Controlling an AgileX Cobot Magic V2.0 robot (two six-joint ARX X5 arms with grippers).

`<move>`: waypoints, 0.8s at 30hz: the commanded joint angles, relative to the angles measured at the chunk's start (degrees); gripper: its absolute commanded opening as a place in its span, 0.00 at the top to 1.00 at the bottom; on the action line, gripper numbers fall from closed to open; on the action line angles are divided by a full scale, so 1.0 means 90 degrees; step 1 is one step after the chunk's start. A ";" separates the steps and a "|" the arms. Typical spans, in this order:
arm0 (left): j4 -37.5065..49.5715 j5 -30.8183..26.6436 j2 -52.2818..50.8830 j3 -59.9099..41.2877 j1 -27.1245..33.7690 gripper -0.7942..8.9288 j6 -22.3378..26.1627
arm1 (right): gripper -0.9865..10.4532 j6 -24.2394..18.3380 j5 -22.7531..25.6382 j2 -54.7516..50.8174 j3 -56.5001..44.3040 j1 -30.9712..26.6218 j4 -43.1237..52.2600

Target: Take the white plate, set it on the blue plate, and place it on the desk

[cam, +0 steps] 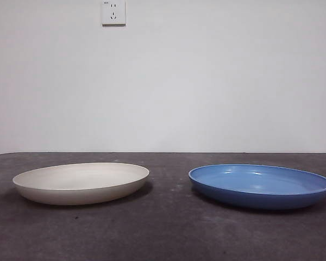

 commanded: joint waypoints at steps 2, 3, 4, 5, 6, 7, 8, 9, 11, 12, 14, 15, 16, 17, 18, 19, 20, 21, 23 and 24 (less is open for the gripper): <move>0.0080 0.0034 0.0041 0.0121 -0.0017 0.43 -0.0066 | 0.54 0.0058 -0.0012 0.0041 0.0124 0.0012 0.0022; 0.0095 0.0036 0.0049 0.0121 -0.0017 0.43 -0.0095 | 0.54 0.0066 -0.0012 0.0041 0.0124 0.0012 0.0022; 0.0109 0.0034 0.0058 0.0121 -0.0017 0.43 -0.0095 | 0.54 0.0063 -0.0015 0.0041 0.0124 0.0012 0.0024; 0.0138 0.0034 0.0075 0.0121 -0.0017 0.43 -0.0095 | 0.54 0.0066 -0.0015 0.0041 0.0124 0.0012 0.0022; 0.0199 0.0034 0.0104 0.0121 -0.0017 0.43 -0.0141 | 0.54 0.0066 -0.0015 0.0041 0.0124 0.0012 0.0022; 0.0284 0.0032 0.0136 0.0121 -0.0017 0.43 -0.0233 | 0.54 0.0066 -0.0015 0.0041 0.0124 0.0012 0.0022; 0.0386 0.0032 0.0180 0.0121 -0.0017 0.43 -0.0313 | 0.54 0.0068 -0.0015 0.0041 0.0124 0.0012 0.0022; 0.0483 0.0032 0.0231 0.0124 -0.0017 0.44 -0.0398 | 0.54 0.0068 -0.0015 0.0041 0.0124 0.0015 0.0022; 0.0687 0.0002 0.0396 0.0168 -0.0019 0.44 -0.0527 | 0.54 0.0068 -0.0015 0.0039 0.0124 0.0036 0.0022; 0.0763 -0.0053 0.0510 0.0214 -0.0019 0.44 -0.0583 | 0.54 0.0068 -0.0015 0.0039 0.0124 0.0044 0.0022; 0.0811 -0.0240 0.0758 0.0345 -0.0029 0.44 -0.0595 | 0.54 0.0068 -0.0015 0.0039 0.0124 0.0061 0.0024; 0.0816 -0.0374 0.0916 0.0435 -0.0049 0.44 -0.0595 | 0.54 0.0068 -0.0015 0.0039 0.0124 0.0070 0.0022; 0.0809 -0.0522 0.1083 0.0539 -0.0075 0.44 -0.0593 | 0.54 0.0068 -0.0015 0.0039 0.0124 0.0075 0.0024; 0.0809 -0.0639 0.1234 0.0631 -0.0100 0.44 -0.0593 | 0.54 0.0068 -0.0015 0.0039 0.0124 0.0075 0.0024; 0.0814 -0.0755 0.1418 0.0741 -0.0134 0.44 -0.0590 | 0.54 0.0068 -0.0015 0.0039 0.0124 0.0075 0.0024; 0.0818 -0.0869 0.1603 0.0848 -0.0158 0.44 -0.0593 | 0.54 0.0068 -0.0015 0.0039 0.0124 0.0075 0.0022; 0.0818 -0.0959 0.1773 0.0942 -0.0185 0.44 -0.0590 | 0.54 0.0068 -0.0015 0.0039 0.0124 0.0075 0.0024; 0.0818 -0.1039 0.1977 0.1054 -0.0219 0.44 -0.0585 | 0.54 0.0068 -0.0015 0.0039 0.0124 0.0075 0.0024; 0.0833 -0.1175 0.2351 0.1243 -0.0284 0.44 -0.0559 | 0.54 0.0068 -0.0015 0.0039 0.0124 0.0075 0.0024; 0.0845 -0.1273 0.2545 0.1333 -0.0316 0.44 -0.0554 | 0.54 0.0068 -0.0015 0.0039 0.0124 0.0075 0.0024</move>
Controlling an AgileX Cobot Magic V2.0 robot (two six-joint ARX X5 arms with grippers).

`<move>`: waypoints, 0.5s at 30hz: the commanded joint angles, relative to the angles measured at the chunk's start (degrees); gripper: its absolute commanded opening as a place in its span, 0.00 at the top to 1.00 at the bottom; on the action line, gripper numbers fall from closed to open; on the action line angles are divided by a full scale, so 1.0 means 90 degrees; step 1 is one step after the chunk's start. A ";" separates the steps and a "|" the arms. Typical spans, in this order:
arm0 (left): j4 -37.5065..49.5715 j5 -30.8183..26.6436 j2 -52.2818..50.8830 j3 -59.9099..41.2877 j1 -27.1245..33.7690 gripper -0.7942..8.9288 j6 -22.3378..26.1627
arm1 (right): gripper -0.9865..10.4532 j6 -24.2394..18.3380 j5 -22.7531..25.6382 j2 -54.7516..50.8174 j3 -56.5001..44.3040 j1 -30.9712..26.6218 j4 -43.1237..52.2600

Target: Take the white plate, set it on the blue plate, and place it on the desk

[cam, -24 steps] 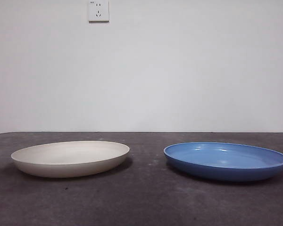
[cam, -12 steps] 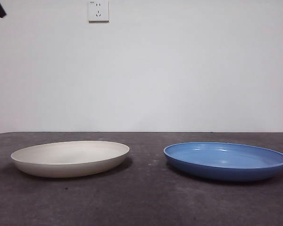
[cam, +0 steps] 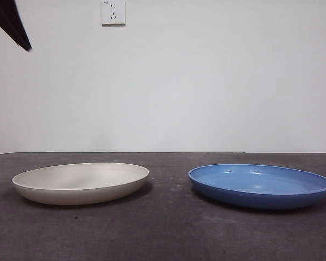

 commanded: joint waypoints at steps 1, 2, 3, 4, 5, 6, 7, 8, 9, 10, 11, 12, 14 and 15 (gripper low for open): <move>0.0083 -0.0270 0.0542 0.0328 -0.0090 0.44 0.0032 | 0.54 0.0066 -0.0017 0.0041 0.0124 0.0027 0.0022; 0.0092 -0.0464 0.0743 0.0403 -0.0112 0.44 0.0039 | 0.54 0.0066 -0.0017 0.0041 0.0124 0.0027 0.0022; 0.0100 -0.0622 0.0903 0.0459 -0.0129 0.44 0.0053 | 0.54 0.0066 -0.0017 0.0041 0.0124 0.0027 0.0022; 0.0138 -0.0784 0.1088 0.0505 -0.0141 0.44 0.0073 | 0.54 0.0066 -0.0017 0.0041 0.0124 0.0027 0.0022; 0.0221 -0.0889 0.1239 0.0525 -0.0141 0.44 0.0078 | 0.54 0.0066 -0.0017 0.0041 0.0124 0.0027 0.0022; 0.0321 -0.0950 0.1401 0.0527 -0.0141 0.44 0.0078 | 0.54 0.0066 -0.0017 0.0041 0.0124 0.0027 0.0022; 0.0415 -0.0950 0.1557 0.0527 -0.0141 0.44 0.0078 | 0.54 0.0066 -0.0017 0.0041 0.0124 0.0027 0.0022; 0.0493 -0.0950 0.1690 0.0527 -0.0141 0.44 0.0075 | 0.54 0.0066 -0.0017 0.0041 0.0124 0.0027 0.0024; 0.0571 -0.0952 0.1836 0.0527 -0.0141 0.44 0.0075 | 0.54 0.0066 -0.0017 0.0041 0.0124 0.0027 0.0022; 0.0651 -0.0952 0.1989 0.0527 -0.0141 0.44 0.0078 | 0.54 0.0066 -0.0017 0.0041 0.0124 0.0027 0.0022; 0.0712 -0.0952 0.2113 0.0527 -0.0141 0.44 0.0078 | 0.54 0.0066 -0.0017 0.0041 0.0124 0.0027 0.0024; 0.0777 -0.0952 0.2249 0.0527 -0.0141 0.44 0.0075 | 0.54 0.0063 -0.0017 0.0041 0.0124 0.0027 0.0024; 0.0882 -0.0952 0.2501 0.0527 -0.0148 0.44 0.0078 | 0.54 0.0063 -0.0015 0.0041 0.0124 0.0027 0.0024; 0.0940 -0.0954 0.2635 0.0527 -0.0148 0.44 0.0075 | 0.54 0.0063 -0.0015 0.0041 0.0124 0.0027 0.0027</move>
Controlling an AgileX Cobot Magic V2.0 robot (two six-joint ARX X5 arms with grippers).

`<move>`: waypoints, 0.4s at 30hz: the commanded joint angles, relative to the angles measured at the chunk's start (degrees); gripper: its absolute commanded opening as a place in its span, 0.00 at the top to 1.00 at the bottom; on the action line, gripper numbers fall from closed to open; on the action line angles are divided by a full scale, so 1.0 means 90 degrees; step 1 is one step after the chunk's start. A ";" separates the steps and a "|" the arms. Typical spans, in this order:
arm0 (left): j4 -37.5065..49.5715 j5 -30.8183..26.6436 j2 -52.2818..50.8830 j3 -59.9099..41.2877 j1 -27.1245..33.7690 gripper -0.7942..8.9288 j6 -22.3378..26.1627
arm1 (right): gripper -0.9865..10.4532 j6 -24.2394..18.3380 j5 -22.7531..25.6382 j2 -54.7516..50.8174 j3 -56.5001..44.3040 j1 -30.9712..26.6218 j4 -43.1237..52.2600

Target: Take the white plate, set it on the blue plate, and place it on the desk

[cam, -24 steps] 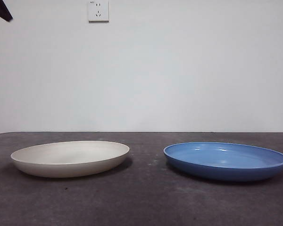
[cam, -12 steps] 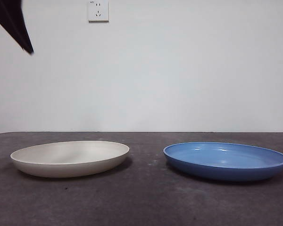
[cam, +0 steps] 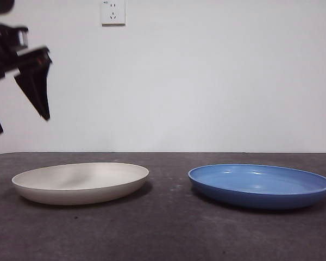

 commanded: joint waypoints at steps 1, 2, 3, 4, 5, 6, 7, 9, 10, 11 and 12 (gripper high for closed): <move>0.0151 -0.0007 0.0384 0.0134 -0.0017 0.44 0.0056 | 0.54 0.0063 -0.0015 0.0041 0.0124 0.0027 0.0027; 0.0206 -0.0012 0.0491 0.0134 -0.0017 0.44 0.0053 | 0.54 0.0063 -0.0015 0.0041 0.0124 0.0027 0.0029; 0.0262 -0.0012 0.0605 0.0134 -0.0017 0.44 0.0053 | 0.54 0.0063 -0.0015 0.0041 0.0124 0.0027 0.0034; 0.0304 -0.0012 0.0709 0.0134 -0.0017 0.44 0.0053 | 0.54 0.0063 -0.0017 0.0041 0.0124 0.0027 0.0041; 0.0338 -0.0012 0.0799 0.0134 -0.0019 0.44 0.0053 | 0.54 0.0063 -0.0017 0.0041 0.0124 0.0027 0.0049; 0.0376 -0.0012 0.0879 0.0134 -0.0024 0.44 0.0056 | 0.54 0.0063 -0.0015 0.0041 0.0124 0.0027 0.0053; 0.0427 -0.0012 0.0964 0.0134 -0.0032 0.44 0.0053 | 0.54 0.0063 -0.0015 0.0041 0.0124 0.0027 0.0058; 0.0539 -0.0012 0.1115 0.0134 -0.0039 0.44 0.0053 | 0.54 0.0063 -0.0015 0.0041 0.0124 0.0027 0.0070; 0.0602 -0.0012 0.1185 0.0134 -0.0039 0.44 0.0053 | 0.54 0.0063 -0.0015 0.0041 0.0124 0.0027 0.0073; 0.0636 -0.0012 0.1234 0.0134 -0.0041 0.44 0.0053 | 0.54 0.0063 -0.0015 0.0041 0.0124 0.0027 0.0073; 0.0675 -0.0012 0.1292 0.0134 -0.0041 0.44 0.0053 | 0.54 0.0063 -0.0015 0.0041 0.0124 0.0027 0.0073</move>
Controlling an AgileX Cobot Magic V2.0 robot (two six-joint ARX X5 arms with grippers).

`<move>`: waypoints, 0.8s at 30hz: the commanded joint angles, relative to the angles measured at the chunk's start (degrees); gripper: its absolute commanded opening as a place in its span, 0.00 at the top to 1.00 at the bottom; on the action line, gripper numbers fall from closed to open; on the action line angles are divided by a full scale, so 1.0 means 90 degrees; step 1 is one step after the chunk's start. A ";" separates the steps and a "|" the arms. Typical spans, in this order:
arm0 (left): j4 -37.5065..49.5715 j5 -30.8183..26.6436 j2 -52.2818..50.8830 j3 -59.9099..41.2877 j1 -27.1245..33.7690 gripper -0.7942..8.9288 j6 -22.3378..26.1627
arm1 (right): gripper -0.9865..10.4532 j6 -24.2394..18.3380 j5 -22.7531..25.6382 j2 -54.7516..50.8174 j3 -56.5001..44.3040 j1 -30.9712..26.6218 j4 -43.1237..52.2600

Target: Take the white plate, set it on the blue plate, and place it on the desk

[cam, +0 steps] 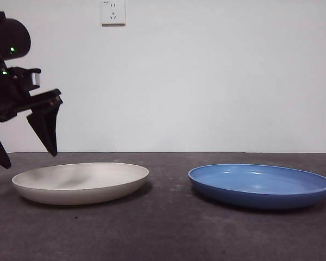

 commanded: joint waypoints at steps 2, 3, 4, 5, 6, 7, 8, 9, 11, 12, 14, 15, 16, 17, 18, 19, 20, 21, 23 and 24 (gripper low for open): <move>0.0153 -0.0007 0.0279 0.0134 -0.0022 0.44 0.0053 | 0.54 0.0063 -0.0015 0.0041 0.0124 0.0027 0.0063; 0.0175 -0.0007 0.0318 0.0134 -0.0022 0.44 0.0053 | 0.54 0.0063 -0.0015 0.0044 0.0124 0.0027 0.0066; 0.0211 -0.0007 0.0376 0.0134 -0.0022 0.44 0.0053 | 0.54 0.0063 -0.0015 0.0044 0.0124 0.0027 0.0073; 0.0226 -0.0007 0.0413 0.0134 -0.0022 0.44 0.0053 | 0.54 0.0063 -0.0015 0.0044 0.0124 0.0027 0.0083; 0.0250 -0.0007 0.0469 0.0134 -0.0022 0.44 0.0051 | 0.54 0.0063 -0.0015 0.0044 0.0124 0.0027 0.0087; 0.0257 -0.0007 0.0517 0.0134 -0.0024 0.44 0.0051 | 0.54 0.0063 -0.0015 0.0044 0.0124 0.0027 0.0095; 0.0270 -0.0007 0.0561 0.0134 -0.0024 0.44 0.0049 | 0.54 0.0063 -0.0015 0.0044 0.0124 0.0027 0.0100; 0.0272 -0.0010 0.0602 0.0134 -0.0027 0.44 0.0049 | 0.54 0.0063 -0.0015 0.0044 0.0124 0.0027 0.0107; 0.0301 -0.0012 0.0673 0.0134 -0.0036 0.45 0.0049 | 0.54 0.0063 -0.0012 0.0044 0.0124 0.0027 0.0109; 0.0313 -0.0012 0.0687 0.0134 -0.0041 0.47 0.0049 | 0.54 0.0063 -0.0015 0.0044 0.0124 0.0027 0.0109; 0.0355 -0.0012 0.0697 0.0134 -0.0056 0.51 0.0049 | 0.54 0.0063 -0.0015 0.0044 0.0124 0.0027 0.0109; 0.0369 -0.0012 0.0697 0.0134 -0.0061 0.51 0.0049 | 0.54 0.0063 -0.0012 0.0044 0.0124 0.0027 0.0109; 0.0374 -0.0012 0.0697 0.0134 -0.0061 0.51 0.0049 | 0.54 0.0063 -0.0012 0.0044 0.0124 0.0027 0.0109; 0.0369 -0.0027 0.0697 0.0134 -0.0061 0.54 0.0049 | 0.54 0.0063 -0.0012 0.0044 0.0124 0.0027 0.0109; 0.0362 -0.0066 0.0697 0.0134 -0.0061 0.59 0.0044 | 0.54 0.0063 -0.0012 0.0044 0.0124 0.0027 0.0109; 0.0352 -0.0104 0.0697 0.0134 -0.0061 0.64 0.0017 | 0.54 0.0063 -0.0015 0.0044 0.0124 0.0027 0.0109; 0.0340 -0.0131 0.0697 0.0134 -0.0061 0.68 0.0005 | 0.54 0.0063 -0.0012 0.0044 0.0124 0.0027 0.0109; 0.0318 -0.0136 0.0697 0.0134 -0.0061 0.70 0.0005 | 0.54 0.0063 -0.0015 0.0041 0.0124 0.0027 0.0109; 0.0260 -0.0206 0.0697 0.0134 -0.0058 0.70 0.0000 | 0.54 0.0063 -0.0015 0.0041 0.0124 0.0027 0.0109; 0.0228 -0.0308 0.0697 0.0134 -0.0061 0.70 -0.0005 | 0.54 0.0063 -0.0015 0.0041 0.0124 0.0027 0.0109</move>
